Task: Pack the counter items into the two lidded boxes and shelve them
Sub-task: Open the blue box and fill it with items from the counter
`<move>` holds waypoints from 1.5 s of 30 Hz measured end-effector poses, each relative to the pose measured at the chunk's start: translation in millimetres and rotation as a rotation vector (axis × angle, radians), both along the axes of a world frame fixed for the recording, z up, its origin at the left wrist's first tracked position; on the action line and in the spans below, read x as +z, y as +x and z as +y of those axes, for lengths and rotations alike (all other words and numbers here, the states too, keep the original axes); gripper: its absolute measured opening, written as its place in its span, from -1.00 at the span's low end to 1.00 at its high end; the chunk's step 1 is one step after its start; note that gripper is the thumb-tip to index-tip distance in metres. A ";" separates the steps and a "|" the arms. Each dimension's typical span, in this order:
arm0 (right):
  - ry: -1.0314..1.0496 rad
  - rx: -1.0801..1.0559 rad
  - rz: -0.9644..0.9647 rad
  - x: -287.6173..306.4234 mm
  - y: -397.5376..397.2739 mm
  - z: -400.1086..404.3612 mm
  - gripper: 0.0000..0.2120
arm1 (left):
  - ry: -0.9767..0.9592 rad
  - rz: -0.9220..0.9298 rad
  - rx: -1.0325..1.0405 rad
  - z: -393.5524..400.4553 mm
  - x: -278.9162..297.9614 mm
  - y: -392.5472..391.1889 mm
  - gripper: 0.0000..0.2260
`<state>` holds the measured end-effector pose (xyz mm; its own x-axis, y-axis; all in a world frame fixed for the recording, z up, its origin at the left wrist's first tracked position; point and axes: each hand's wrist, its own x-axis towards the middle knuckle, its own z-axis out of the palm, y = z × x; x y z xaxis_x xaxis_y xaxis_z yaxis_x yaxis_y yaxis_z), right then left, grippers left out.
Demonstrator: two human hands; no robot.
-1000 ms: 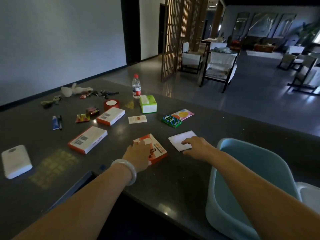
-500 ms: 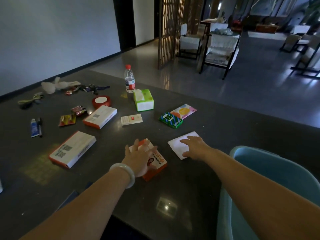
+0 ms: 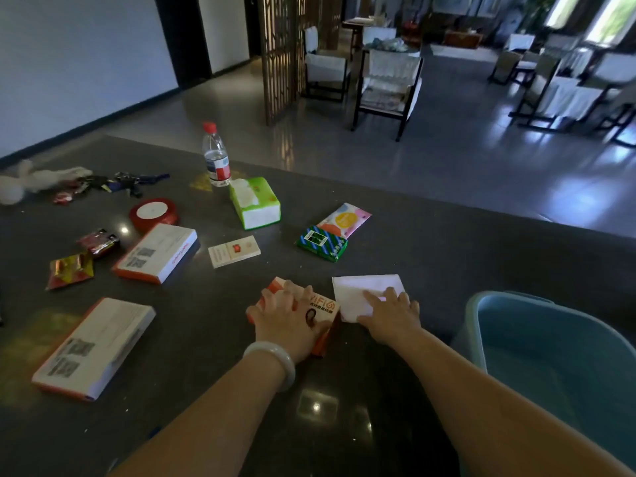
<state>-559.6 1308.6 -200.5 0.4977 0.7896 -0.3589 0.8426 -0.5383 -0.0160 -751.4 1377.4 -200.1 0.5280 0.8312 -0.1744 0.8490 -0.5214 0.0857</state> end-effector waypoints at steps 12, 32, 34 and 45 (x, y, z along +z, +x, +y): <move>0.085 0.006 0.139 12.0 26.8 40.7 -0.29 | -0.172 -0.059 -0.162 42.2 2.7 -6.3 -0.25; 0.239 -0.255 0.236 27.4 45.9 13.2 -0.81 | -0.497 -0.404 0.266 36.9 17.2 -3.0 -0.10; 0.253 -0.284 0.258 27.8 39.2 10.1 -0.82 | -0.517 -0.410 0.276 33.8 18.2 -1.5 -0.08; 0.315 -0.400 0.337 38.7 18.5 -3.1 -0.81 | -0.675 -0.553 0.372 30.6 13.6 -11.2 -0.22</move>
<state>-541.2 1305.4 -161.8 0.6769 0.6589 -0.3282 0.4970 -0.7379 -0.4566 -762.6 1407.9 -186.5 0.4012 0.7778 -0.4837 0.6995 0.0808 0.7101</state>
